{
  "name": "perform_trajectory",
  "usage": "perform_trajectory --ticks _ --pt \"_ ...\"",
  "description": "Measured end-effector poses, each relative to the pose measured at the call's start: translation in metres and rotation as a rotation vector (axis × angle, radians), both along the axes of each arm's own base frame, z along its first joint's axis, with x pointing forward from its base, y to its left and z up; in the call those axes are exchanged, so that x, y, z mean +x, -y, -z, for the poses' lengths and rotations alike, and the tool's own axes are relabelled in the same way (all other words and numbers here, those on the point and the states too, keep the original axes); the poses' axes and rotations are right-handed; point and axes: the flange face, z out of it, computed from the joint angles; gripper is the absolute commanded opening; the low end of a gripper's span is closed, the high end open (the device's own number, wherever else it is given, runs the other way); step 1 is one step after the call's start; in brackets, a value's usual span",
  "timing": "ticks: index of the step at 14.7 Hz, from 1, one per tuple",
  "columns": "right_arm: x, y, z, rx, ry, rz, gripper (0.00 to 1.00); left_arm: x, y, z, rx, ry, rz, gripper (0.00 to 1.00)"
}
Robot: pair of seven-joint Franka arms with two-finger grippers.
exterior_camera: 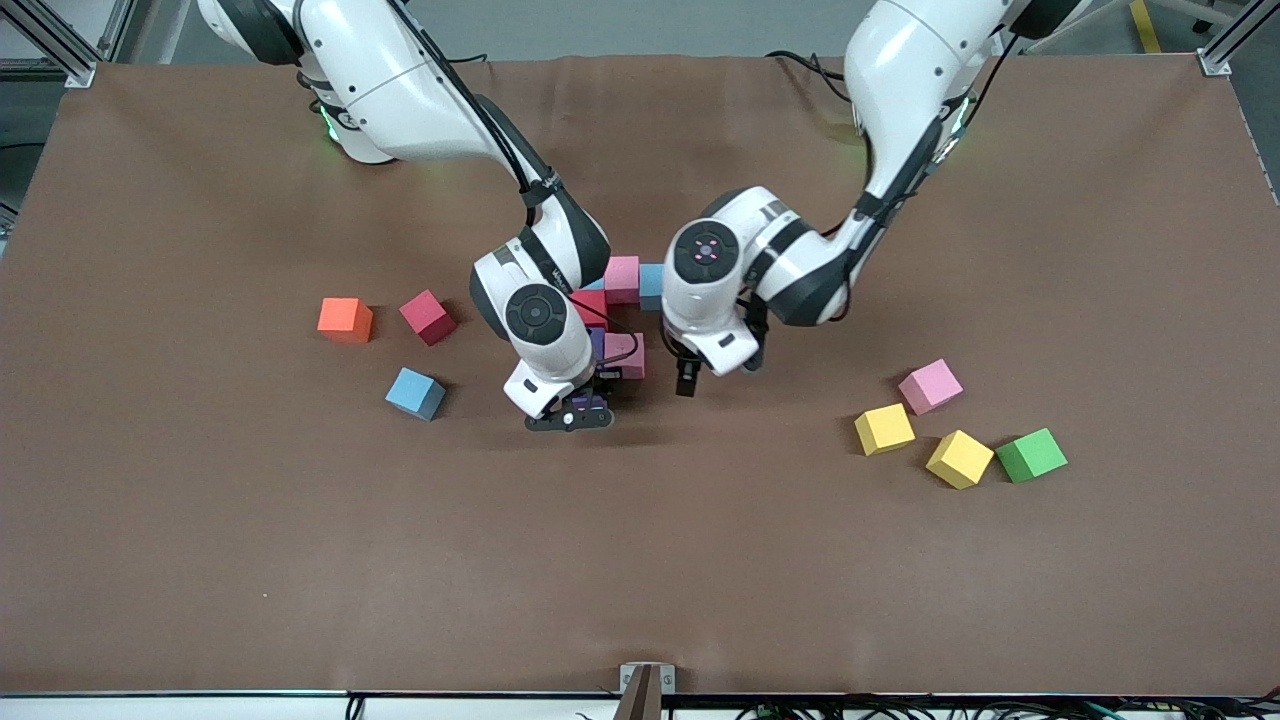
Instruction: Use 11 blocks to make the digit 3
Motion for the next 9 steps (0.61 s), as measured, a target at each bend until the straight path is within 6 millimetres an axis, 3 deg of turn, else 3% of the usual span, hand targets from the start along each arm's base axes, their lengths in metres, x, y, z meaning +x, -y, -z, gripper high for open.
perform_trajectory --ticks 5,9 --pt "-0.002 0.0 0.001 -0.025 -0.014 -0.014 0.0 0.044 -0.081 -0.013 0.006 0.01 0.134 1.0" --pt "-0.002 0.0 0.001 -0.033 -0.019 -0.014 0.0 0.073 -0.141 -0.01 0.007 0.002 0.257 1.0"
